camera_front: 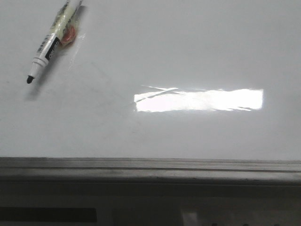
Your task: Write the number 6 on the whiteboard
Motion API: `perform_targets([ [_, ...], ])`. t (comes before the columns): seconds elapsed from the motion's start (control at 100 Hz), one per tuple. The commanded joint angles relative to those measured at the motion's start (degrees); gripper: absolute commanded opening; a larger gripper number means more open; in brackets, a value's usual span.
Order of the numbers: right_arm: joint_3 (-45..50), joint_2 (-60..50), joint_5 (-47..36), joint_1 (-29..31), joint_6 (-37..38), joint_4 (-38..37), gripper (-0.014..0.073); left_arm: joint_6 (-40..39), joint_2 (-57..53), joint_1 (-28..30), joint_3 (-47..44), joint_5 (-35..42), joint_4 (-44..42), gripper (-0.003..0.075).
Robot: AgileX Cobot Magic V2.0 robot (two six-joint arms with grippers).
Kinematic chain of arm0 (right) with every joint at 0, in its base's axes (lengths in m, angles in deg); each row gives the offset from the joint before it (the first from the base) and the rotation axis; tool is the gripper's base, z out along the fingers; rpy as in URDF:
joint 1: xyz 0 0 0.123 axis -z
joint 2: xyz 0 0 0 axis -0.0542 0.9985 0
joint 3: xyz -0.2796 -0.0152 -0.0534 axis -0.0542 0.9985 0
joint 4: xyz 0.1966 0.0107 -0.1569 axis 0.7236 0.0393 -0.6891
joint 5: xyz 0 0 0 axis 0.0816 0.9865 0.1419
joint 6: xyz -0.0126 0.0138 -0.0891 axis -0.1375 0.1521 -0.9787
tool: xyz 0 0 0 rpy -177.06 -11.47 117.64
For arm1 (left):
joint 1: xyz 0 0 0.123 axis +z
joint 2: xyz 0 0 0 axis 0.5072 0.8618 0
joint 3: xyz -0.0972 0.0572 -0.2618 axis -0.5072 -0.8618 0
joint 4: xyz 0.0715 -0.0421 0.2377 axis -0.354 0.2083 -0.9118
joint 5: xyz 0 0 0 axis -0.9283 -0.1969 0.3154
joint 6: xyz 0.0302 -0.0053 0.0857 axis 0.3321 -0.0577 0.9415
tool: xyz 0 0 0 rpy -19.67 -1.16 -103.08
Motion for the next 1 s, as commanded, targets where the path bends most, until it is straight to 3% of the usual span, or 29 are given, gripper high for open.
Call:
perform_targets([
  [0.0, 0.8, -0.8, -1.0, 0.2, -0.6, -0.1, -0.0064, -0.2, -1.7, 0.2, -1.4, 3.6, -0.1, -0.0014],
  [0.26, 0.8, -0.8, -1.0, 0.2, -0.6, -0.1, -0.0064, -0.2, -1.7, 0.2, -1.4, 3.6, -0.4, -0.0014],
  [0.6, 0.8, -0.8, -1.0, 0.2, -0.6, -0.1, -0.0064, -0.2, -1.7, 0.2, -1.4, 5.0, -11.9, -0.0014],
  [0.76, 0.8, -0.8, -1.0, 0.2, -0.6, -0.6, -0.0064, -0.2, -1.7, 0.2, -1.4, 5.8, -11.5, -0.0014],
  [0.99, 0.8, -0.8, -5.0, 0.2, -0.6, -2.1, -0.0064, -0.3, -1.7, 0.2, -1.4, 8.3, -1.8, -0.0014],
])
